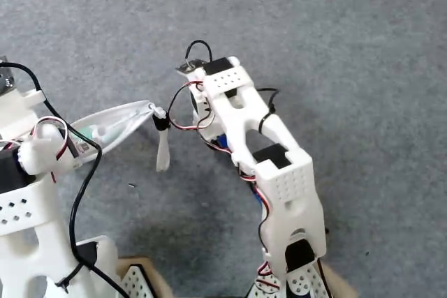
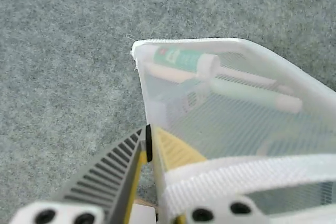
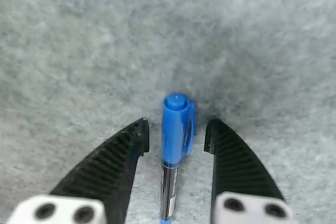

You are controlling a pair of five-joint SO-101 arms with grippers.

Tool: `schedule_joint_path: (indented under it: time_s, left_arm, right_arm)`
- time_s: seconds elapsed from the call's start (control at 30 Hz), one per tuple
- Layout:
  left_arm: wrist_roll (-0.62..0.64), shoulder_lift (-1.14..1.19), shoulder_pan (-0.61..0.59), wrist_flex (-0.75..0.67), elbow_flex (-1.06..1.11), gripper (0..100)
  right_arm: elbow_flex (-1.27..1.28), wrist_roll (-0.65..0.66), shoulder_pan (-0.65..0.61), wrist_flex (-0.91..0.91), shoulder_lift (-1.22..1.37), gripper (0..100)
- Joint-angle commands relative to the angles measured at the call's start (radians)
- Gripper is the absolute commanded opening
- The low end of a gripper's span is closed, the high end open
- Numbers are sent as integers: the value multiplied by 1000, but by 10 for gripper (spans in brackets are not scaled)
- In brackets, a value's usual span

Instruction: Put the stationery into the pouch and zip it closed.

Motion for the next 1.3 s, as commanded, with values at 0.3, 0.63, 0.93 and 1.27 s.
schedule_joint_path:
  time_s: [0.3,0.63,0.93,1.27]
  left_arm:
    - [-5,5,19,3,4,28]
    - [-5,5,19,3,4,28]
    - [-5,5,19,3,4,28]
    - [-5,5,19,3,4,28]
  right_arm:
    - [-82,-9,5,-43,110,15]
    - [-87,-9,9,-31,108,12]
    - [-239,-6,9,120,-82,12]
    - [-317,-8,9,132,-437,12]
